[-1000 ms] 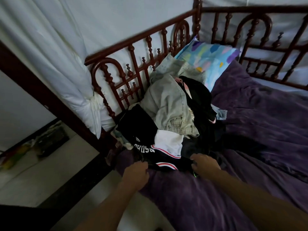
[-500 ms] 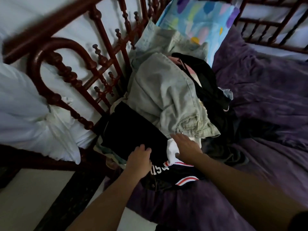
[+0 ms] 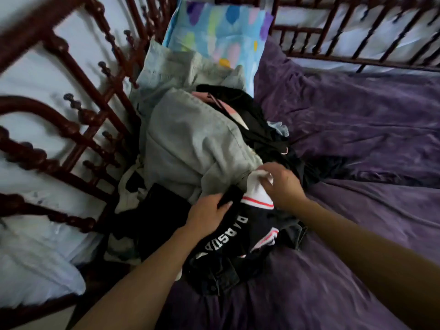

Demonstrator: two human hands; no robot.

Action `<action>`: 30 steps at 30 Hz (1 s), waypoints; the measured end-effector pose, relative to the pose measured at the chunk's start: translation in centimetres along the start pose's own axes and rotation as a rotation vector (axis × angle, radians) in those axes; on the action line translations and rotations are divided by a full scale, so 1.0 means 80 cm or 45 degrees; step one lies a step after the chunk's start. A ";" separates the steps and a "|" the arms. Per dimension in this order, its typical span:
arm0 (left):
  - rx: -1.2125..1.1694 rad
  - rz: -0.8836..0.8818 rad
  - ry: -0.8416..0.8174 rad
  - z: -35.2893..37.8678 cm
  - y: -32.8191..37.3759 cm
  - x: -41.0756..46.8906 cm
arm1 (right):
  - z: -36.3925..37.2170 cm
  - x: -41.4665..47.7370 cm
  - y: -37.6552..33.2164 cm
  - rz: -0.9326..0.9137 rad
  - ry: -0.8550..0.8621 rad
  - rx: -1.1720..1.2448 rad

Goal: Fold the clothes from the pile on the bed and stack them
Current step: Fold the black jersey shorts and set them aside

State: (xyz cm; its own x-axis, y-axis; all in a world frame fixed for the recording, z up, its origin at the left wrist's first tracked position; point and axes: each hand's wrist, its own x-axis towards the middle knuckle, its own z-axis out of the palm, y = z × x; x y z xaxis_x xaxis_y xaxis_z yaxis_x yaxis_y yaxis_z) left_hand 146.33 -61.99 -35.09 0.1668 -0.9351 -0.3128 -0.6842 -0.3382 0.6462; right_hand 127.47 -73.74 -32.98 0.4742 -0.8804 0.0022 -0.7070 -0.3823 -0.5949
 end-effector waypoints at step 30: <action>1.103 0.410 -0.119 -0.003 0.033 0.099 | 0.019 -0.119 0.069 1.038 0.046 1.248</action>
State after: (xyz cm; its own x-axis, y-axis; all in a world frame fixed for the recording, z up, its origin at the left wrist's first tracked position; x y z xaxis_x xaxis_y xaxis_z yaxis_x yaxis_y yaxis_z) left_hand 146.02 -70.31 -35.70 -0.1551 -0.9451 -0.2877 -0.9854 0.1686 -0.0225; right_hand 119.85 -67.07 -37.48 0.0615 -0.7745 -0.6296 -0.0961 0.6232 -0.7761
